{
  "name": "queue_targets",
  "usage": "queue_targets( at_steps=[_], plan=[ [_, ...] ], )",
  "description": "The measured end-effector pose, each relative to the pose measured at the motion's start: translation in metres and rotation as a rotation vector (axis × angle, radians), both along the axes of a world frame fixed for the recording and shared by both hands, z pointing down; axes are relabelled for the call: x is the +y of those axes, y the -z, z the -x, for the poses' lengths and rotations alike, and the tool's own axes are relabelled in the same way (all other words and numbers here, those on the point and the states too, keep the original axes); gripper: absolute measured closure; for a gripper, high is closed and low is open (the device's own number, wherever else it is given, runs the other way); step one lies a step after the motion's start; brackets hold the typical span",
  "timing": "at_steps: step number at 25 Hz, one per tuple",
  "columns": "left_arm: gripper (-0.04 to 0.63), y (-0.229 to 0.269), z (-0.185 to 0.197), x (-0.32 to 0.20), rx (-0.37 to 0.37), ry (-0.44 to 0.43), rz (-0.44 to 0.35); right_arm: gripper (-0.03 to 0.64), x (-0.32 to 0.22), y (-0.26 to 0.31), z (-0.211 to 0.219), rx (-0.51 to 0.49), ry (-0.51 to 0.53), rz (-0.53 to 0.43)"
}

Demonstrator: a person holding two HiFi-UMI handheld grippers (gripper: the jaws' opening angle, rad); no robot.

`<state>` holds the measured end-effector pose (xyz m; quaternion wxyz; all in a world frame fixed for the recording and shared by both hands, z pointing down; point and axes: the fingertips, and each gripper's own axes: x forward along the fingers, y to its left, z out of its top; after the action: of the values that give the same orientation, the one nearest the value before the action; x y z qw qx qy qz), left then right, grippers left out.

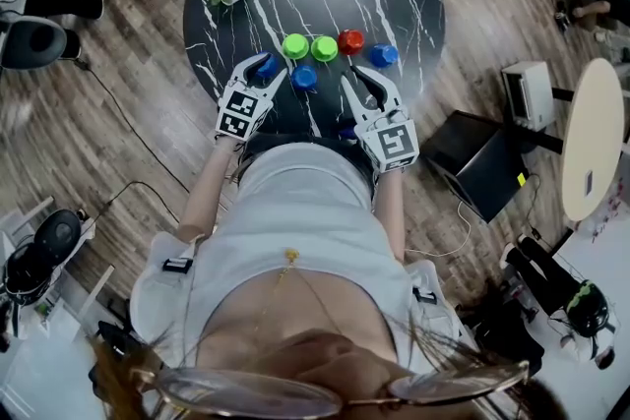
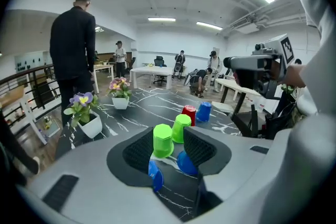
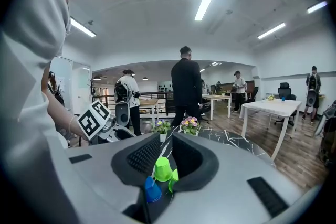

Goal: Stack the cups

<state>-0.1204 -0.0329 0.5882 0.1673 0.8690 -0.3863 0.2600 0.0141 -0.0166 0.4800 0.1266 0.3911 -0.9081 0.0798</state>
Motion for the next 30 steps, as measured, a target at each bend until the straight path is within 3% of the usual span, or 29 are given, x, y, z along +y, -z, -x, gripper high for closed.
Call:
queue_targets(
  at_steps=[5,12,24,30],
  plan=[
    [0.356,-0.035,0.021,-0.004,-0.103,0.022,0.050,0.538,0.001,-0.005,-0.002,0.009,-0.013,0.013],
    [0.319,-0.070,0.036,-0.002,-0.197,0.015,0.120,0.538,0.003,-0.007,-0.006,0.017,-0.031,0.022],
    [0.321,-0.094,0.045,-0.003,-0.227,0.030,0.177,0.538,0.006,-0.009,-0.013,0.035,-0.054,0.032],
    [0.354,-0.094,0.050,-0.003,-0.235,0.056,0.183,0.538,0.008,-0.012,-0.017,0.039,-0.063,0.042]
  ],
)
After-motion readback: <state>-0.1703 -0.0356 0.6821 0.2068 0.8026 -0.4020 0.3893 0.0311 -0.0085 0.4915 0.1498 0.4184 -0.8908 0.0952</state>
